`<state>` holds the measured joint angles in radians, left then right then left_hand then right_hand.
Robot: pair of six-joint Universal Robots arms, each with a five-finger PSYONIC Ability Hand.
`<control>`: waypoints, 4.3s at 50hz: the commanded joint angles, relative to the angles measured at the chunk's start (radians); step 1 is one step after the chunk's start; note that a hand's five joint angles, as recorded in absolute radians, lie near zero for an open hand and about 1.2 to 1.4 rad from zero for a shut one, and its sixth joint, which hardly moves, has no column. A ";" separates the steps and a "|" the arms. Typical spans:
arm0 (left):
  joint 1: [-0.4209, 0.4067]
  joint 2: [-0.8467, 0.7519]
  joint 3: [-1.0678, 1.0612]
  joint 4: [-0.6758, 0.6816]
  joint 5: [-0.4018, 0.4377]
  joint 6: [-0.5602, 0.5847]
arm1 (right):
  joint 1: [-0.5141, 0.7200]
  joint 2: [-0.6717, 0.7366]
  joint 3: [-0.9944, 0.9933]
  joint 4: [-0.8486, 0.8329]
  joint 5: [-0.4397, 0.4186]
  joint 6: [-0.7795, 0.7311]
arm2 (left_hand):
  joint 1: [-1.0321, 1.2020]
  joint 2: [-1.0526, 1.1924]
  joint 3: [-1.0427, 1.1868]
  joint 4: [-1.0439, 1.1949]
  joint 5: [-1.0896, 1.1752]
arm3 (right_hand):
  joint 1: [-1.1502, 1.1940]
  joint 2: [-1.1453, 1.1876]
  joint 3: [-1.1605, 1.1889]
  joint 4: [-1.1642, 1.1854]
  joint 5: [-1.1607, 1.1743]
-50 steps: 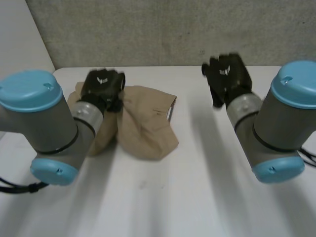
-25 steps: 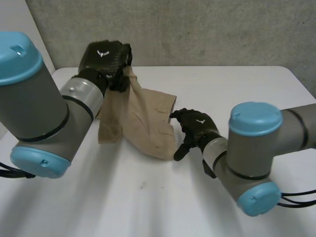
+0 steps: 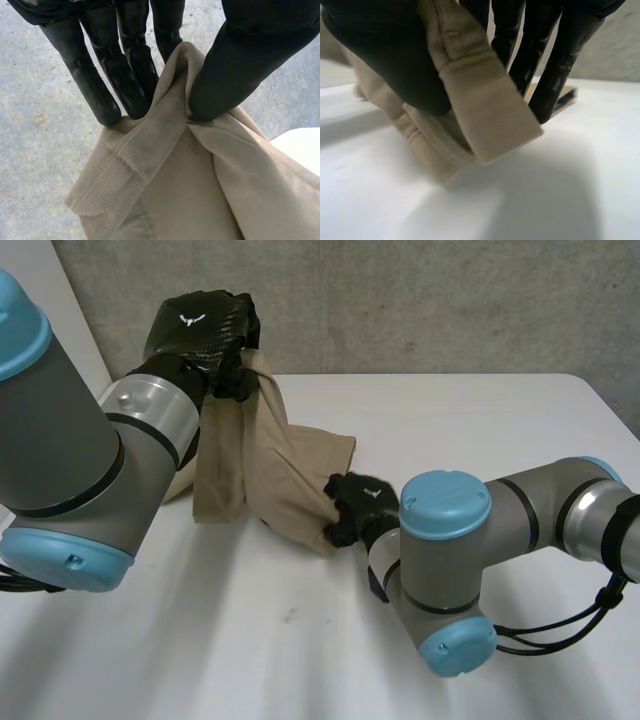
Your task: Fold the shorts.
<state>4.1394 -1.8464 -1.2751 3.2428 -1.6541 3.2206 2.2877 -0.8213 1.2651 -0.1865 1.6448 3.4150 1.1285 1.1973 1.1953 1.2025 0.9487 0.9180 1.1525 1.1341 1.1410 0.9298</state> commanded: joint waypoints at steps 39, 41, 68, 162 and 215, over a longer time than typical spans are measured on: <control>0.105 -0.286 0.135 -0.091 0.068 0.202 | -0.126 -0.203 -0.124 0.018 0.001 -0.965 | 0.268 0.199 0.201 0.194 0.273 | 0.478 0.244 0.262 0.255 0.292; 0.111 -0.290 0.256 -0.023 0.066 0.246 | -0.126 -0.199 -0.189 -0.144 0.000 -0.968 | 0.268 0.199 0.201 0.194 0.273 | 0.478 0.244 0.262 0.255 0.292; 0.039 -0.117 -0.319 0.338 -0.029 0.281 | -0.191 -0.239 0.112 -0.035 -0.077 -0.959 | 0.268 0.199 0.201 0.194 0.273 | 0.478 0.244 0.262 0.255 0.292; 0.131 0.437 0.017 -0.020 0.049 0.212 | -0.335 -0.763 -0.191 0.364 -0.154 -0.612 | 0.268 0.199 0.201 0.194 0.273 | 0.478 0.244 0.262 0.255 0.292; 0.186 -0.235 0.284 0.138 0.069 0.176 | -0.307 -0.220 -0.319 -0.131 -0.101 -0.681 | 0.268 0.199 0.201 0.194 0.273 | 0.478 0.244 0.262 0.255 0.292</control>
<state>4.3189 -2.0648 -0.7793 3.3617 -1.5865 3.4153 1.9815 -1.0536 0.8061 -0.3602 1.5965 2.7332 1.1465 1.1996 1.1924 1.2023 0.9881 0.9851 1.1824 1.1990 1.1933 0.9998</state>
